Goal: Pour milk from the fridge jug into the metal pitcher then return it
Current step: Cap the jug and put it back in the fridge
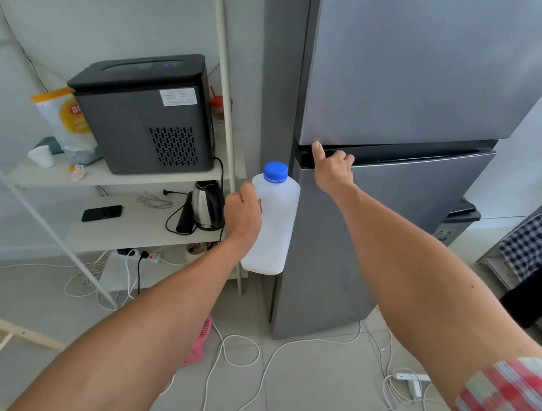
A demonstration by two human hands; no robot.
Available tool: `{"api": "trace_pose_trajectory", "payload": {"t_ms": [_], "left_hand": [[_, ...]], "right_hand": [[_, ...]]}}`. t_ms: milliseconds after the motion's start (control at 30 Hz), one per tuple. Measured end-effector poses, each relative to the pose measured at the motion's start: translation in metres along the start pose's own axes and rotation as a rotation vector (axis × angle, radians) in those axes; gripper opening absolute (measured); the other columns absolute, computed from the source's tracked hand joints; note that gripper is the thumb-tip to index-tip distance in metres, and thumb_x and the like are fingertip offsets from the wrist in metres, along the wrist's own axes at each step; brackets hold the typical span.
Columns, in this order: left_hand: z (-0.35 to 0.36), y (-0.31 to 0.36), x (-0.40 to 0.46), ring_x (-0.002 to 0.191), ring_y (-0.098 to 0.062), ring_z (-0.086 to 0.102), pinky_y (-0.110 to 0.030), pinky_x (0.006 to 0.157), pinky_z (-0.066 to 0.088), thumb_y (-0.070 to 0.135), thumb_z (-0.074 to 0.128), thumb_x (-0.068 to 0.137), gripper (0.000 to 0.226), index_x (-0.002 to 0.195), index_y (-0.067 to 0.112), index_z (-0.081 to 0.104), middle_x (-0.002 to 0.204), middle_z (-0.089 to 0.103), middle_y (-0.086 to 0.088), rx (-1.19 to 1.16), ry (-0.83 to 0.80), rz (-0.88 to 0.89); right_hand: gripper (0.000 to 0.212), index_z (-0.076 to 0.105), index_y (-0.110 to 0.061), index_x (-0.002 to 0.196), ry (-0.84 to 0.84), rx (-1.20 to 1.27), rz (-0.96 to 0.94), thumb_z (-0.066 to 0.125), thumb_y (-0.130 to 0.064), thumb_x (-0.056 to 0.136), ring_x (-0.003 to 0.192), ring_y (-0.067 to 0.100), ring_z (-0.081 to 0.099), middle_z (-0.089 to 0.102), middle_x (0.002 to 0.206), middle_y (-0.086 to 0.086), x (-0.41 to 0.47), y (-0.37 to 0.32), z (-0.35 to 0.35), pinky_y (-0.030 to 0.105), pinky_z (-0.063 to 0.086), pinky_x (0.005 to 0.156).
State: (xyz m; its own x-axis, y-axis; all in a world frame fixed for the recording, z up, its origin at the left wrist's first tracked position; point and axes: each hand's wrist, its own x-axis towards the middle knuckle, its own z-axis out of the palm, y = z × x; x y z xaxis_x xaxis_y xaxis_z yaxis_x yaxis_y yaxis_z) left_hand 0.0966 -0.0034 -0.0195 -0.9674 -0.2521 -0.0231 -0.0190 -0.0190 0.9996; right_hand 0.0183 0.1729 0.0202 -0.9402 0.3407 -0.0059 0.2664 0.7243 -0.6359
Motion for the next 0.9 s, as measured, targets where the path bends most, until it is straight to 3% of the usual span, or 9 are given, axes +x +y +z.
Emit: {"api": "trace_pose_trajectory", "payload": {"t_ms": [133,200,300,400,500,600,667,900], "left_hand": [[-0.007,0.006,-0.004,0.049,-0.014,0.025,-0.027,0.051,0.02,0.02,0.038,0.091,0.04,0.054,0.024,0.025,0.05,0.029,0.008,0.001,-0.028,0.013],[-0.009,0.007,-0.008,0.047,-0.013,0.025,-0.027,0.051,0.021,0.021,0.038,0.091,0.042,0.051,0.026,0.026,0.048,0.03,0.009,0.017,-0.049,0.031],[-0.009,0.008,-0.012,0.047,-0.015,0.026,-0.028,0.052,0.022,0.022,0.039,0.09,0.039,0.053,0.022,0.026,0.049,0.031,0.007,0.027,-0.064,0.034],[-0.006,0.002,-0.013,0.05,-0.019,0.03,-0.032,0.055,0.026,0.028,0.039,0.088,0.041,0.048,0.023,0.03,0.05,0.035,0.005,0.052,-0.091,0.015],[0.001,-0.006,-0.017,0.05,-0.021,0.032,-0.032,0.055,0.028,0.031,0.04,0.088,0.048,0.041,0.02,0.036,0.045,0.037,0.008,0.069,-0.115,0.001],[0.012,-0.014,-0.026,0.051,-0.023,0.037,-0.031,0.053,0.031,0.029,0.042,0.088,0.043,0.047,0.017,0.039,0.047,0.043,0.004,0.058,-0.143,-0.025],[0.02,-0.017,-0.037,0.054,-0.024,0.042,-0.033,0.055,0.034,0.033,0.043,0.085,0.039,0.051,0.014,0.042,0.052,0.047,0.0,0.054,-0.143,-0.047],[0.057,-0.032,-0.073,0.066,-0.028,0.06,-0.037,0.06,0.045,0.038,0.043,0.088,0.038,0.062,0.014,0.055,0.065,0.061,-0.005,-0.045,-0.223,-0.15]], "right_hand": [[0.083,0.033,-0.004,0.152,0.043,0.057,0.143,0.026,-0.069,0.101,0.136,0.042,0.039,0.034,0.148,0.015,-0.02,0.004,-0.006,0.05,0.034,0.109],[0.093,0.037,-0.002,0.15,0.056,0.057,0.17,0.024,-0.076,0.096,0.133,0.038,0.044,0.037,0.146,0.014,-0.03,0.002,-0.013,0.047,0.038,0.107],[0.088,0.051,-0.009,0.141,0.051,-0.002,0.211,0.027,-0.078,0.092,0.121,0.033,0.054,0.049,0.138,0.012,-0.045,0.005,-0.026,0.04,0.044,0.098],[0.063,0.06,-0.014,0.123,0.118,-0.035,0.283,0.048,-0.064,0.086,0.101,0.031,0.06,0.063,0.117,0.006,-0.063,0.016,-0.046,0.034,0.045,0.082],[0.052,0.063,-0.016,0.113,0.143,-0.081,0.353,0.054,-0.053,0.078,0.094,0.03,0.065,0.066,0.108,0.005,-0.082,0.029,-0.066,0.033,0.046,0.079],[0.046,0.064,-0.014,0.114,0.166,-0.142,0.362,0.051,-0.045,0.082,0.1,0.032,0.067,0.068,0.118,0.01,-0.106,0.045,-0.083,0.037,0.053,0.091],[0.046,0.063,-0.012,0.125,0.175,-0.227,0.357,0.048,-0.038,0.09,0.111,0.033,0.063,0.064,0.128,0.011,-0.126,0.054,-0.095,0.04,0.051,0.097],[0.047,0.051,-0.001,0.137,0.163,-0.38,0.477,0.039,-0.017,0.095,0.125,0.04,0.052,0.047,0.144,0.022,-0.168,0.098,-0.131,0.043,0.045,0.092]]}}
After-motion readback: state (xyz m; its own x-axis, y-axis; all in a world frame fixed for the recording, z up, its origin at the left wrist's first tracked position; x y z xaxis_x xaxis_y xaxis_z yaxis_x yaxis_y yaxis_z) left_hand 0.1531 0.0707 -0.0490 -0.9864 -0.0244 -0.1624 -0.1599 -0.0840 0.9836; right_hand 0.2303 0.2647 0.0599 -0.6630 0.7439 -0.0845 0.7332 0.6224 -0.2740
